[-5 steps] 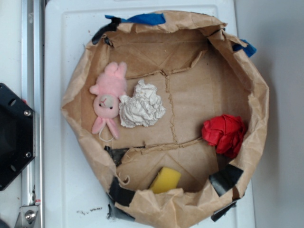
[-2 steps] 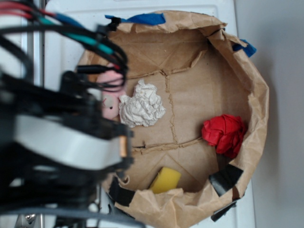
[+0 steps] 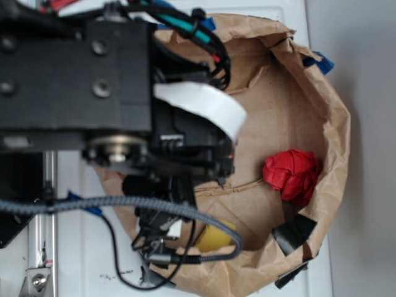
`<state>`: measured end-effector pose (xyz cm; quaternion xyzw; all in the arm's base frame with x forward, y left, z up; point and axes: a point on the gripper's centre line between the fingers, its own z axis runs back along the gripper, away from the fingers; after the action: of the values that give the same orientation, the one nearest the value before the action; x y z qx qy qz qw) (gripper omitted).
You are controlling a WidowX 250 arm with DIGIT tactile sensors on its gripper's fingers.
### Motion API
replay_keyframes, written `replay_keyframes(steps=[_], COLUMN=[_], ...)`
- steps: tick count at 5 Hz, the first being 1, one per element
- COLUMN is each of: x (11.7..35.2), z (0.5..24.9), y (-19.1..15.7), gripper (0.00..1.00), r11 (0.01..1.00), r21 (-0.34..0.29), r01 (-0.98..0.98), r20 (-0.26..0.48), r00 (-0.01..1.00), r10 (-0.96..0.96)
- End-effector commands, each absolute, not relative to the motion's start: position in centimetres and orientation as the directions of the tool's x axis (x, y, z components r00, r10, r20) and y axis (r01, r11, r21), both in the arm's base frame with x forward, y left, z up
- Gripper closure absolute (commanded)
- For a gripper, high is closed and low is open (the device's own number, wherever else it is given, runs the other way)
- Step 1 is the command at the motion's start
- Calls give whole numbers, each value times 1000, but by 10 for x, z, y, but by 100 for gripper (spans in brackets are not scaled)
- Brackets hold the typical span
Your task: Grab the white paper.
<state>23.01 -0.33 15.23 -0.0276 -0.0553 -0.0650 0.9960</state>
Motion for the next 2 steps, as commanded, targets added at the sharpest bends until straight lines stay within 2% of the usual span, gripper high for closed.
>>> replay_keyframes(steps=[1,2], x=[234,237], z=[120,99], y=[14,18], gripper=[0,0], r11=[983,984], r21=[-61,-57], r01=[171,169], r20=[116,89], r00=[980,983], r10=[-163,-163])
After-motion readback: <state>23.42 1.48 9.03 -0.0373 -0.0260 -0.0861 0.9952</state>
